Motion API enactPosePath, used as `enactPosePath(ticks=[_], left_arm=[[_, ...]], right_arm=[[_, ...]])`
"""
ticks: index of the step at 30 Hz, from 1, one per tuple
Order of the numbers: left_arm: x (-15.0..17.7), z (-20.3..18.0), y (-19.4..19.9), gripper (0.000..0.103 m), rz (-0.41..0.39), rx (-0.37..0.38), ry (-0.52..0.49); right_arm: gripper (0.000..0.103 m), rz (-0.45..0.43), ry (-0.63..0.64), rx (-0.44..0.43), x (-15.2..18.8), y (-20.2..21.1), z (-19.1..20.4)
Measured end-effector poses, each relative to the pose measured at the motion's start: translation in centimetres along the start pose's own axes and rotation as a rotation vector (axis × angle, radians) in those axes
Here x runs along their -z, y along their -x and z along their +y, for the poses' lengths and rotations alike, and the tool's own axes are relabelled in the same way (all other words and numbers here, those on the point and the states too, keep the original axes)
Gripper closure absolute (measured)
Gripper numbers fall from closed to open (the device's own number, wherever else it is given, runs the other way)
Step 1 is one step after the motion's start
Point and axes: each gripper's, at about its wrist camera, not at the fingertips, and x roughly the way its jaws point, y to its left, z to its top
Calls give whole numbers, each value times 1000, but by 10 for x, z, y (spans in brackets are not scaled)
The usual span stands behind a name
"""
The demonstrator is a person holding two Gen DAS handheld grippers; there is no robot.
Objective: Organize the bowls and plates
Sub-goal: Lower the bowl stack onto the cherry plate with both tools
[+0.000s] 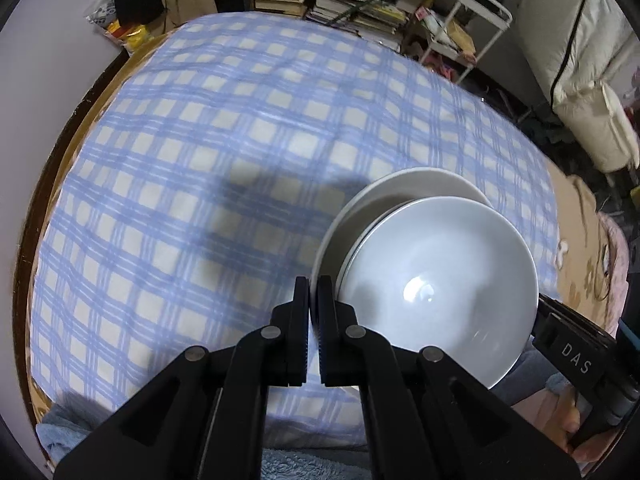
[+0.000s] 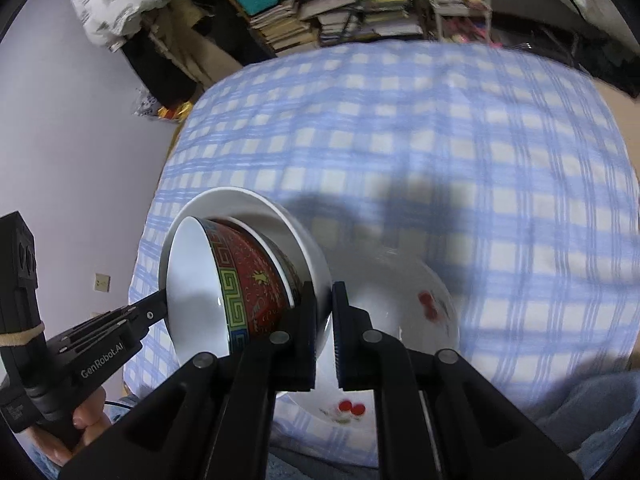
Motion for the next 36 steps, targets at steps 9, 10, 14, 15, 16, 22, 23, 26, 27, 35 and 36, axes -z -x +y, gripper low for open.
enactPosePath(ticks=[9, 10, 14, 15, 16, 22, 23, 26, 27, 35, 36], left_arm=[[42, -11, -35, 102, 64, -3, 13], [44, -12, -39, 102, 68, 0, 17], [49, -17, -49, 101, 76, -5, 17], [50, -17, -51, 101, 78, -6, 15], [51, -18, -55, 101, 80, -4, 17], [55, -17, -63, 101, 63, 12, 27], [55, -17, -64, 101, 63, 11, 28], [54, -19, -64, 101, 58, 10, 15], [54, -19, -64, 101, 58, 10, 10], [51, -19, -63, 99, 54, 7, -19], [51, -19, -62, 97, 51, 4, -24]], right_arm=[[92, 55, -32, 12, 34, -19, -34], [92, 59, -27, 17, 36, -22, -36], [92, 71, -37, 18, 40, -30, -46], [92, 75, -41, 18, 41, -32, -49], [92, 77, -42, 21, 42, -34, -50], [92, 76, -15, 36, 42, -37, -56], [92, 77, -8, 36, 41, -39, -56], [92, 72, 4, 37, 40, -39, -56], [92, 71, 3, 36, 40, -39, -56], [92, 91, 8, 27, 36, -38, -55], [92, 94, 9, 24, 36, -38, -56]])
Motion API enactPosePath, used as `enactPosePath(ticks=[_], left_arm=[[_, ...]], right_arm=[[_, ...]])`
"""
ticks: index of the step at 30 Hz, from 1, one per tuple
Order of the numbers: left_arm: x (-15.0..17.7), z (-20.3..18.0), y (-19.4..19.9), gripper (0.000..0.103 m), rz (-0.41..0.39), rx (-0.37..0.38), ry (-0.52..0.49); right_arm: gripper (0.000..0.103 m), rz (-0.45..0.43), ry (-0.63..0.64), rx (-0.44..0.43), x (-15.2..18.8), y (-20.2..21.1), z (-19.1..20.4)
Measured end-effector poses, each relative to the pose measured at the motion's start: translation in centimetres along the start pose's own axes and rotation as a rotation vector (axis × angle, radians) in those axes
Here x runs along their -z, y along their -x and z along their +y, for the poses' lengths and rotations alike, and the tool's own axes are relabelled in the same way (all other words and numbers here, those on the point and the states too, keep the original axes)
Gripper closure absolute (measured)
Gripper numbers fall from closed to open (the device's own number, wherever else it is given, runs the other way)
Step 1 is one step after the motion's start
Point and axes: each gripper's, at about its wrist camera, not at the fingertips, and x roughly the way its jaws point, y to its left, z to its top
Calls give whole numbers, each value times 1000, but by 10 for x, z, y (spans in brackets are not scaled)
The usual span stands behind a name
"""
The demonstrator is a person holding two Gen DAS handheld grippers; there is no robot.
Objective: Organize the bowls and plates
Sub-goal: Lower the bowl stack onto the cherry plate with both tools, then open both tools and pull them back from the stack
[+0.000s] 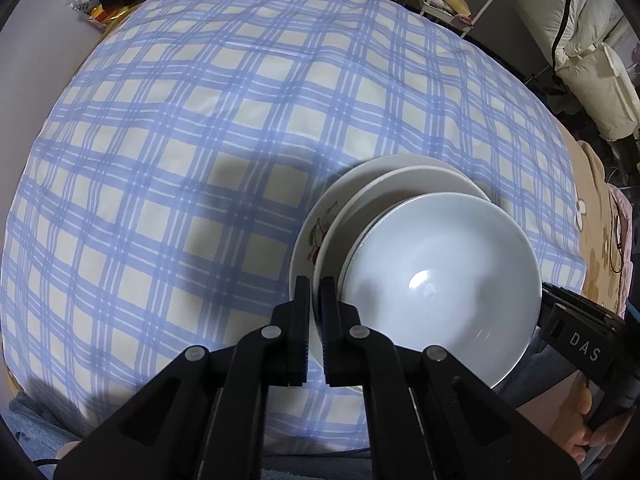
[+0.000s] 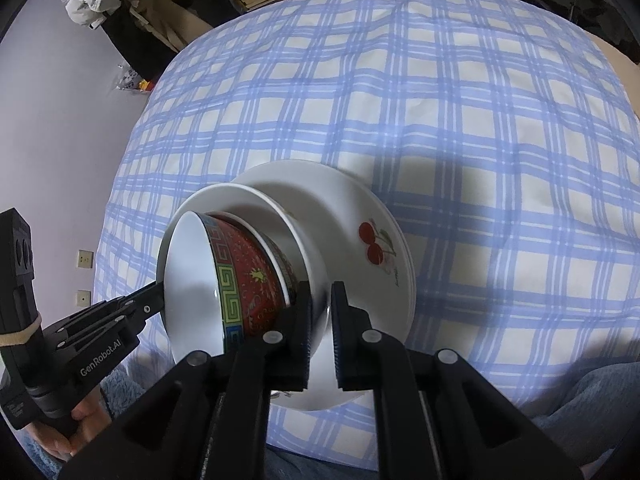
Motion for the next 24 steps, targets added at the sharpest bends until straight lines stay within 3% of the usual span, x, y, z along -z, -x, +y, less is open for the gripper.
enactPosePath(ticks=[4, 11, 15, 19, 24], left_arm=[[4, -3, 1, 95, -16, -12, -56], [1, 2, 2, 93, -9, 16, -54], [4, 5, 14, 92, -76, 5, -75], [6, 3, 34, 92, -156, -48, -105], [10, 2, 63, 86, -259, -132, -112]], right_arm=[[92, 16, 1, -18, -1, 0, -5], [92, 20, -11, -34, 1, 1, -9], [92, 17, -35, -75, 1, 1, -10], [91, -78, -19, -103, 0, 24, -6], [60, -150, 12, -115, 9, 45, 1]])
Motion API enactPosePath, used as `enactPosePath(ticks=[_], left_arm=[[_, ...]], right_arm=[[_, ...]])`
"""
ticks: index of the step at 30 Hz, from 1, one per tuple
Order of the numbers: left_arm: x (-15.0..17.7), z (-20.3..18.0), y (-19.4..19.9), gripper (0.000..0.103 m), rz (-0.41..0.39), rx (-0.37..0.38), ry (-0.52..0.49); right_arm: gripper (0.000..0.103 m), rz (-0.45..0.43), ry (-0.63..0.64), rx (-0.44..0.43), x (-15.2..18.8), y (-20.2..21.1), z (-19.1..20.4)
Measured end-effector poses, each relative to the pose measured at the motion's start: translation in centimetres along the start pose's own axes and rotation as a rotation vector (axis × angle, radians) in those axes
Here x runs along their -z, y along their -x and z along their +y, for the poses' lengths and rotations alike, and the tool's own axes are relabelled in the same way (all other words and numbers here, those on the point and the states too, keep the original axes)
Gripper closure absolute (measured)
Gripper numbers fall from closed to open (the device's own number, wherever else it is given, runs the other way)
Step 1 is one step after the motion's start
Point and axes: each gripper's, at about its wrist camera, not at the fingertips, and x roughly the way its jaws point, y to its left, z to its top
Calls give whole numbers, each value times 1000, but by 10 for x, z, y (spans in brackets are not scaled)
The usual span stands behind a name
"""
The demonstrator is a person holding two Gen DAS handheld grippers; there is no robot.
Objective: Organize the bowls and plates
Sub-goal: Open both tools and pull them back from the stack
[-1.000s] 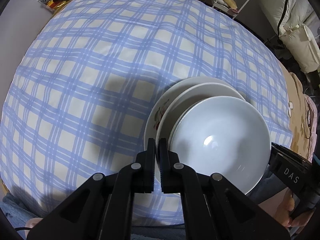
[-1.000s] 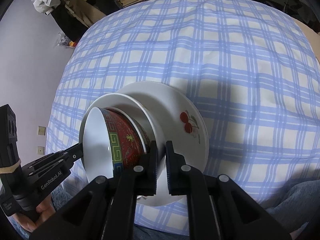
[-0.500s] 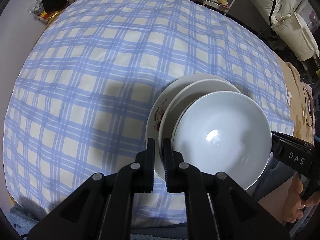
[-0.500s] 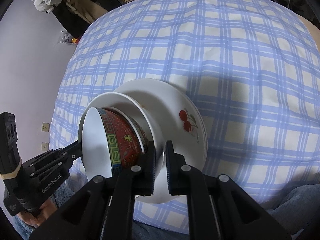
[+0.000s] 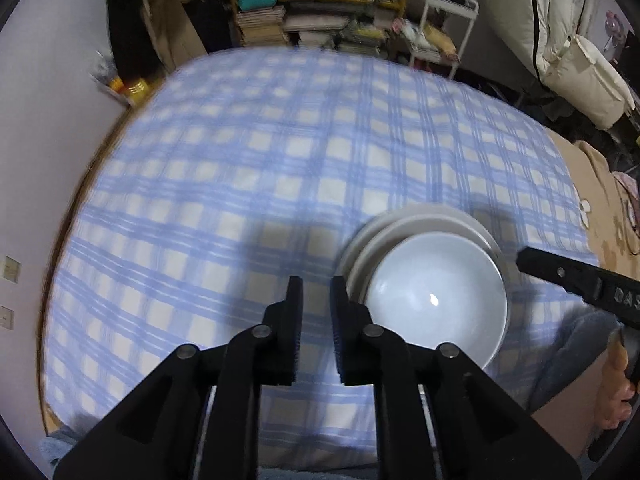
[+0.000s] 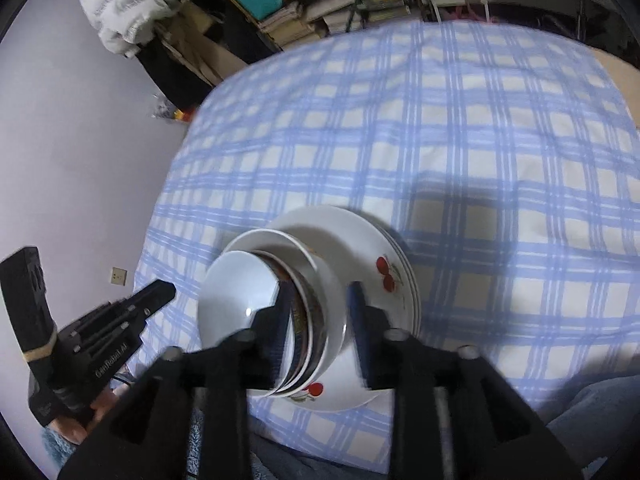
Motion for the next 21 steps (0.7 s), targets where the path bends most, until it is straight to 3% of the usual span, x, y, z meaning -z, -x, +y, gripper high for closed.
enactPosePath(ticks=[2, 5, 7, 9, 15, 18, 21], left_arm=[[3, 1, 15, 79, -60, -37, -2], [7, 5, 39, 76, -137, -92, 1], [13, 9, 59, 72, -182, -109, 32], [19, 13, 76, 51, -229, -103, 40], [47, 10, 121, 14, -412, -215, -8], [60, 11, 136, 13, -490, -254, -3], [72, 11, 146, 13, -558, -270, 13]], right_arm=[[52, -56, 34, 19, 5, 12, 8], [36, -143, 86, 24, 10, 32, 19], [34, -220, 129, 43, 15, 50, 26], [33, -308, 181, 91, 23, 65, 36], [9, -476, 278, 117, 38, 95, 54], [1, -540, 308, 115, 45, 106, 59], [0, -613, 346, 126, 59, 118, 66]])
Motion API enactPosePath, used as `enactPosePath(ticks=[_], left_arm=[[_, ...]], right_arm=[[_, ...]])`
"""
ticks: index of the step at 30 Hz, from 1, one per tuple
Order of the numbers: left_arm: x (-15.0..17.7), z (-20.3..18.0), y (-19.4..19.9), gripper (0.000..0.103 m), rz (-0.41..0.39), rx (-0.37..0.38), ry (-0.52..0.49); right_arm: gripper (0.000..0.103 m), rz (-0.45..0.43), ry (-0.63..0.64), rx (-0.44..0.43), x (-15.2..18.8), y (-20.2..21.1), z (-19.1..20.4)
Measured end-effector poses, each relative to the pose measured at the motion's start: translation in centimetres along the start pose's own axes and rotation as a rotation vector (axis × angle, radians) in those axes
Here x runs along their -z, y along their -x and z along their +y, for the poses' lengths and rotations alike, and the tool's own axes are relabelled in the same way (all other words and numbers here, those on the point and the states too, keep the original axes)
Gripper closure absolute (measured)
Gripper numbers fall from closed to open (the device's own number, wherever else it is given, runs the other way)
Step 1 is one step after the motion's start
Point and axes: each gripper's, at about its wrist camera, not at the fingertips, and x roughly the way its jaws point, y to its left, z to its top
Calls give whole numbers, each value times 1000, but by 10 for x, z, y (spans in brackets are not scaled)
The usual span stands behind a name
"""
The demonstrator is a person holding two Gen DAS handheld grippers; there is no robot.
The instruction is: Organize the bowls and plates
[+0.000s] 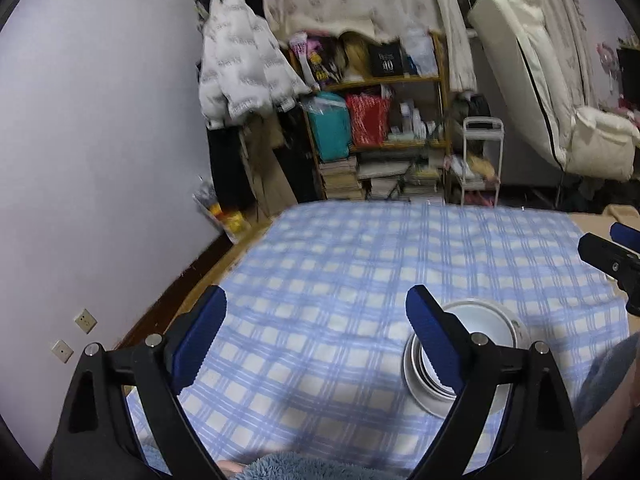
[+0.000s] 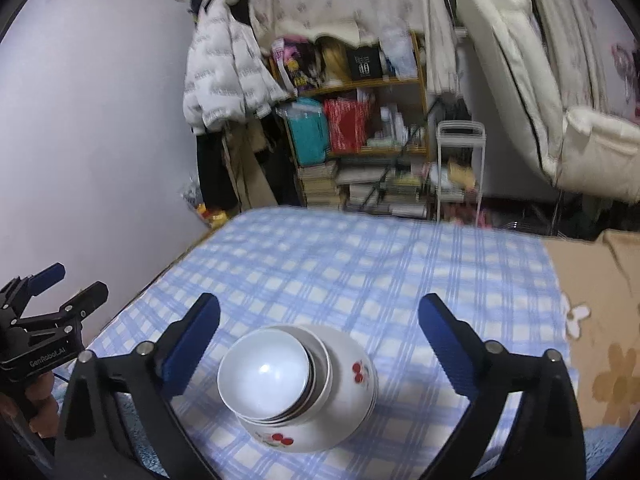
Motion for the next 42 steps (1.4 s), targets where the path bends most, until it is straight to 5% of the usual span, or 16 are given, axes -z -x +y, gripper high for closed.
enactPosePath(ticks=[5, 11, 19, 42], left_arm=[[11, -1, 18, 7, -87, -25, -3], [29, -6, 25, 4, -121, -52, -14], [38, -5, 16, 4, -75, -32, 1], [43, -4, 13, 4, -70, -37, 11]], right_arm=[[0, -118, 39, 29, 8, 22, 12], [0, -102, 91, 40, 18, 25, 25], [0, -114, 180, 75, 28, 27, 42], [0, -89, 156, 94, 28, 18, 37]])
